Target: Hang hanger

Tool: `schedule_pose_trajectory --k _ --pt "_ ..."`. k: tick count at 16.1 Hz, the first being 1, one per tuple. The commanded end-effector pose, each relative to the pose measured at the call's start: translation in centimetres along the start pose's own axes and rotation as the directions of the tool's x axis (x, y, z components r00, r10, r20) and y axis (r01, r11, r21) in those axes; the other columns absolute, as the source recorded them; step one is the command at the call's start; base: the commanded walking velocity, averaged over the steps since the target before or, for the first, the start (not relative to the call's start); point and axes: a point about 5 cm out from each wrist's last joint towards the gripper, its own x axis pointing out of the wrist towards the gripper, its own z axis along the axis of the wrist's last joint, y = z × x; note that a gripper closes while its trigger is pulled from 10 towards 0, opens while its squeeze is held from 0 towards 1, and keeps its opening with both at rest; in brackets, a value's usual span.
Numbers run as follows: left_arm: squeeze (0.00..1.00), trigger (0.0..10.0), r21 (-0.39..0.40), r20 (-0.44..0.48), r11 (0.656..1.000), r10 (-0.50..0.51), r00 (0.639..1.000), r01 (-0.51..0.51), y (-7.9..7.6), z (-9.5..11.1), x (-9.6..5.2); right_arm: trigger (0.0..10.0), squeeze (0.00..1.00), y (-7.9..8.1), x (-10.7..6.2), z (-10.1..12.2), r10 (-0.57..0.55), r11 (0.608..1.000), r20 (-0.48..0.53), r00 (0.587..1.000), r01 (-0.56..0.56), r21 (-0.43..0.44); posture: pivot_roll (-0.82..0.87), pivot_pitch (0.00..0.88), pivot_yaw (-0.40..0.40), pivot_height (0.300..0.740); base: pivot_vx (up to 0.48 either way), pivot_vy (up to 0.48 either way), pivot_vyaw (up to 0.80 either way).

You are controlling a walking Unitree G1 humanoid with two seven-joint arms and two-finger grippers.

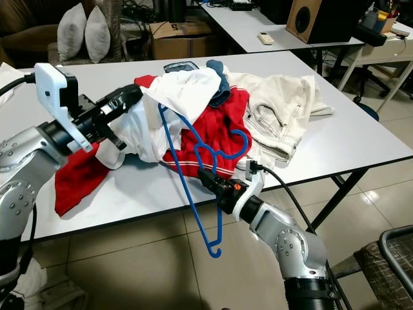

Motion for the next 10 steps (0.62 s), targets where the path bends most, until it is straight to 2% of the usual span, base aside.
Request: schedule_pose_trajectory --k 1,5,7,10 --pt "0.00 0.0 0.006 0.013 0.999 -0.034 0.999 0.034 -0.4 0.6 -0.2 10.0 0.00 -0.3 0.1 0.6 -0.020 1.000 0.008 1.000 0.019 0.019 0.00 0.000 -0.040 0.740 0.000 0.000 0.00" --pt "0.00 0.0 0.013 -0.002 0.999 -0.043 0.999 0.043 -0.5 0.5 -0.3 10.0 0.00 -0.7 0.4 0.7 -0.063 0.997 0.009 0.998 0.062 0.039 0.00 0.000 -0.041 0.740 0.000 0.000 0.00" --pt "0.00 0.0 0.027 -0.021 0.999 0.027 0.999 -0.026 0.4 0.3 -0.7 10.0 0.00 -1.0 0.0 1.0 -0.091 0.994 0.039 0.995 0.088 0.070 0.00 0.000 -0.047 0.740 0.000 0.000 0.00" --pt "0.00 0.0 0.026 -0.018 0.999 0.033 0.999 -0.033 0.7 0.5 -1.1 10.0 0.00 -2.5 -0.4 1.4 -0.204 0.978 0.055 0.977 0.201 0.062 0.00 0.000 -0.045 0.740 0.000 0.000 0.00"
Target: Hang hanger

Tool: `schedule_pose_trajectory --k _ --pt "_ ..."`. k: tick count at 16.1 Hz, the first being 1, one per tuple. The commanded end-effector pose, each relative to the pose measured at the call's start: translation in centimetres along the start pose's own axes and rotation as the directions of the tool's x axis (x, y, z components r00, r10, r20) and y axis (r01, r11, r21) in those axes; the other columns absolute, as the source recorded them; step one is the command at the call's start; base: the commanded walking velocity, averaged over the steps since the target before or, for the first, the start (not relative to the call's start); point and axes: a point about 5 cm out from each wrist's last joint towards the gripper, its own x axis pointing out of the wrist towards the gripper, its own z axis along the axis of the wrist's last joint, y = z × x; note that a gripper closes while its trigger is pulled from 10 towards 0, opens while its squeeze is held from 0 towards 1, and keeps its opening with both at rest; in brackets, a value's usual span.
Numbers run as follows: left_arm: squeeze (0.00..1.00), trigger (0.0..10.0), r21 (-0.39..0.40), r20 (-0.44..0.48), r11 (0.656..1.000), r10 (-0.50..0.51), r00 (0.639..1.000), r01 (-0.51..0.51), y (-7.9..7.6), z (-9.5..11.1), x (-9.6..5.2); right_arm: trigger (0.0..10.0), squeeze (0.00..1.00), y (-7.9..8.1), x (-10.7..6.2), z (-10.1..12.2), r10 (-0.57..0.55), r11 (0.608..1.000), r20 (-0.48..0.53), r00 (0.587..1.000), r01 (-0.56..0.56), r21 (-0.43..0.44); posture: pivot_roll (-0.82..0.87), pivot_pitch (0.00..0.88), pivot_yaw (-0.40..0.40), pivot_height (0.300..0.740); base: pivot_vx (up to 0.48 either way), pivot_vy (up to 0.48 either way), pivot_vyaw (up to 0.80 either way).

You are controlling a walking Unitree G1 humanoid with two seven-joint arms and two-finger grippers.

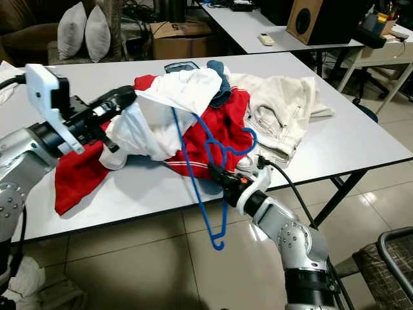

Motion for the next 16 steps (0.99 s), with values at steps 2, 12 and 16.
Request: schedule_pose_trajectory --k 2,12,16 --pt "0.00 0.0 0.008 -0.001 1.000 0.011 1.000 -0.011 0.2 0.2 -0.4 10.0 0.00 -1.7 -0.1 1.7 -0.149 0.985 0.071 0.986 0.154 -0.077 0.00 0.000 -0.044 0.740 0.000 0.000 0.00" --pt "0.00 0.0 -0.012 -0.007 1.000 0.025 1.000 -0.025 0.2 -0.3 -0.7 10.0 0.00 0.0 0.0 3.7 -0.119 0.993 0.207 0.971 0.113 0.040 0.01 0.000 -0.040 0.740 0.000 0.000 0.00" --pt "0.00 0.0 -0.017 -0.016 1.000 -0.015 1.000 0.015 -0.1 -0.4 -0.4 10.0 0.00 0.3 0.2 4.2 -0.104 0.994 0.221 0.970 0.091 0.066 0.00 0.000 -0.021 0.740 0.000 0.000 0.00"
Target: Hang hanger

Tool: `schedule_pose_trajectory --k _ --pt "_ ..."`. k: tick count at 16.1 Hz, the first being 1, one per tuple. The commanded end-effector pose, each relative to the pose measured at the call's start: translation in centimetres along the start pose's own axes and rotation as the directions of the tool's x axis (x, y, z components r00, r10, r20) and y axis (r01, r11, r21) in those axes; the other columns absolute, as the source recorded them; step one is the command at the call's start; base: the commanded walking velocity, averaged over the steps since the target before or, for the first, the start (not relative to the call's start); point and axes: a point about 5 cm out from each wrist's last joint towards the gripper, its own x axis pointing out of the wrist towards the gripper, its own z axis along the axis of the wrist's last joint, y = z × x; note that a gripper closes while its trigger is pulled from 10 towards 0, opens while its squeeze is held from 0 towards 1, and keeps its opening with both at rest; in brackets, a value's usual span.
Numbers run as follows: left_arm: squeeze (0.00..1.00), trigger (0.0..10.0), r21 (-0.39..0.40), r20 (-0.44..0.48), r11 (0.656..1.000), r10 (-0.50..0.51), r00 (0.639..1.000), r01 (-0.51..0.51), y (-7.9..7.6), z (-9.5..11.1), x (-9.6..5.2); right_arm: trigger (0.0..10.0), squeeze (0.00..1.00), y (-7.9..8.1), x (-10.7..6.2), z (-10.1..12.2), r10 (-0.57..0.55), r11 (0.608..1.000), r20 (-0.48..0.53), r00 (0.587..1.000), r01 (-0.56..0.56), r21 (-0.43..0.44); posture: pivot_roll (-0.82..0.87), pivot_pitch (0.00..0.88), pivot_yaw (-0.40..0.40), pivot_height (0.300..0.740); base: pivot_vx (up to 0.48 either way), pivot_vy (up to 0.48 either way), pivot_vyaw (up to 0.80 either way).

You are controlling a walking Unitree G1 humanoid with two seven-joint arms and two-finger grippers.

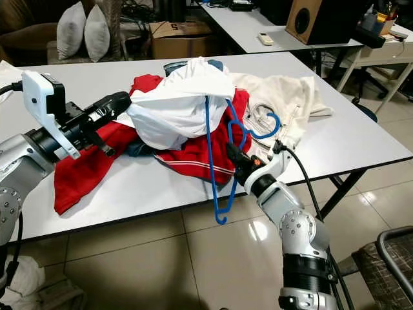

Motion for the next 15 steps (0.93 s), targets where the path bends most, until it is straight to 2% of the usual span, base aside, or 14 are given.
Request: schedule_pose_trajectory --k 1,2,4,6,8,10,13,15 --pt "0.00 0.0 0.014 0.001 0.999 -0.028 1.000 0.028 -0.3 0.3 0.2 10.0 0.00 0.0 -0.1 0.8 -0.005 1.000 0.033 0.999 0.004 0.020 0.00 0.000 -0.021 0.740 0.000 0.000 0.00" --pt "0.00 0.0 0.053 -0.057 0.997 -0.055 0.997 0.058 -0.7 -0.3 0.2 10.0 0.00 1.0 0.0 1.1 0.060 0.989 0.083 0.995 -0.071 0.127 0.00 0.000 -0.021 0.740 0.000 0.000 0.00" --pt "0.00 0.0 0.115 -0.140 0.988 -0.089 0.986 0.105 -1.1 -1.3 0.3 10.0 0.00 1.8 0.2 1.6 0.106 0.959 0.147 0.984 -0.140 0.246 0.00 0.000 -0.024 0.740 0.000 0.000 0.00" --pt "0.00 0.0 0.150 -0.195 0.970 -0.163 0.967 0.193 -2.4 -2.3 1.1 10.0 0.00 2.4 1.2 2.0 0.123 0.931 0.184 0.975 -0.178 0.319 0.01 0.000 -0.026 0.740 0.000 0.000 0.00" --pt "0.00 0.0 0.153 -0.218 0.943 -0.260 0.941 0.296 -4.0 -3.1 2.0 10.0 0.00 4.0 3.0 3.0 0.139 0.890 0.272 0.952 -0.240 0.387 0.01 0.000 -0.025 0.740 0.000 0.000 0.00" --pt "0.00 0.0 0.150 -0.211 0.933 -0.294 0.932 0.328 -4.6 -3.1 2.3 10.0 0.00 4.2 3.9 3.6 0.104 0.871 0.303 0.947 -0.234 0.432 0.00 0.000 -0.023 0.740 0.000 0.000 0.00" --pt "0.00 0.0 0.147 -0.245 0.911 -0.343 0.907 0.385 -4.9 -3.5 1.8 10.0 0.00 3.3 5.3 4.6 -0.043 0.826 0.367 0.929 -0.174 0.536 0.01 0.000 -0.029 0.740 0.000 0.000 0.00" --pt "0.00 0.0 0.139 -0.250 0.910 -0.349 0.903 0.391 -4.9 -3.7 1.5 10.0 0.00 2.9 5.9 5.1 -0.097 0.825 0.390 0.916 -0.145 0.546 0.01 0.000 -0.037 0.740 0.000 0.000 0.00"
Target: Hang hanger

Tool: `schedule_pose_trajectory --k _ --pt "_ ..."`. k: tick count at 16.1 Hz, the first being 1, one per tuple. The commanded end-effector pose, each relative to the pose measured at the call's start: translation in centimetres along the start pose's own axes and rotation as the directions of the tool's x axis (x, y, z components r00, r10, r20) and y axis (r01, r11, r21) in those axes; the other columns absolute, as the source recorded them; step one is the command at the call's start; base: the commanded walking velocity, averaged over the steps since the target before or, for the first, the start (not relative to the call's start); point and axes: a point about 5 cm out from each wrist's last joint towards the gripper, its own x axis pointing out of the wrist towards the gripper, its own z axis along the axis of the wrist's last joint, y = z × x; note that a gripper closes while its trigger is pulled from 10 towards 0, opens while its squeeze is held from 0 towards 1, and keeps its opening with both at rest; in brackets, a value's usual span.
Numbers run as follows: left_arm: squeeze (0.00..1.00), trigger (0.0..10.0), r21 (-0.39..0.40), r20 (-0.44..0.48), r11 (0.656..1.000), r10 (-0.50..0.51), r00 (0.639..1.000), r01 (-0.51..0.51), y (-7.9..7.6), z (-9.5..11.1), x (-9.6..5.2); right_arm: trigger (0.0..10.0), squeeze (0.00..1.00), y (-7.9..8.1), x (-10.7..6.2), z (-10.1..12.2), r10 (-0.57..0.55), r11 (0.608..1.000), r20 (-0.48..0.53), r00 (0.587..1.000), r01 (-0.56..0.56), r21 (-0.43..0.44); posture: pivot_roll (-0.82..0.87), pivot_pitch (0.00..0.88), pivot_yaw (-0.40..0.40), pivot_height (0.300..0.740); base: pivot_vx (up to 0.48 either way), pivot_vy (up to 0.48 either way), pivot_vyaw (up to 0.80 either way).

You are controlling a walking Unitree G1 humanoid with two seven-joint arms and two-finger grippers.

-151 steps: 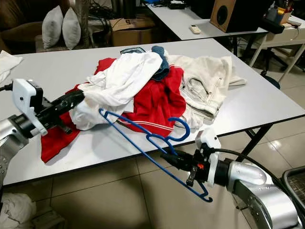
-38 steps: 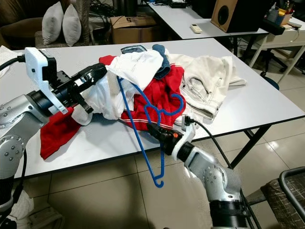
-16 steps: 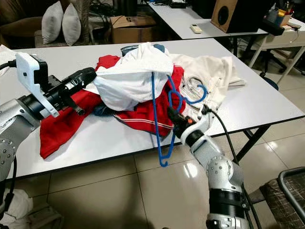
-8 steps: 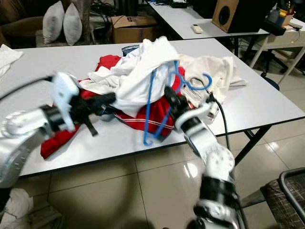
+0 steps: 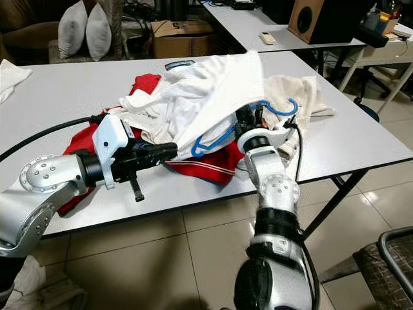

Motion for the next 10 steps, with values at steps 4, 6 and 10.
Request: schedule_pose_trajectory --k 4,6,10 --pt "0.00 0.0 -0.025 0.079 1.000 -0.013 0.997 0.015 0.0 1.0 0.3 10.0 0.00 1.7 1.6 -0.5 0.029 1.000 0.053 0.998 -0.028 -0.006 0.02 0.000 -0.040 0.740 0.000 0.000 0.00" --pt "0.00 0.0 -0.054 0.129 0.998 -0.019 0.992 0.026 0.0 1.5 0.6 10.0 0.00 1.8 1.9 -1.1 0.027 0.999 0.048 0.998 -0.026 -0.020 0.02 0.000 -0.037 0.740 0.000 0.000 0.00" --pt "0.00 0.0 -0.129 0.247 0.991 0.061 0.967 -0.030 1.3 3.5 2.4 10.0 0.00 1.0 1.9 -4.0 -0.043 0.967 -0.099 0.994 0.017 -0.255 0.03 0.000 -0.036 0.740 0.000 0.000 0.00"
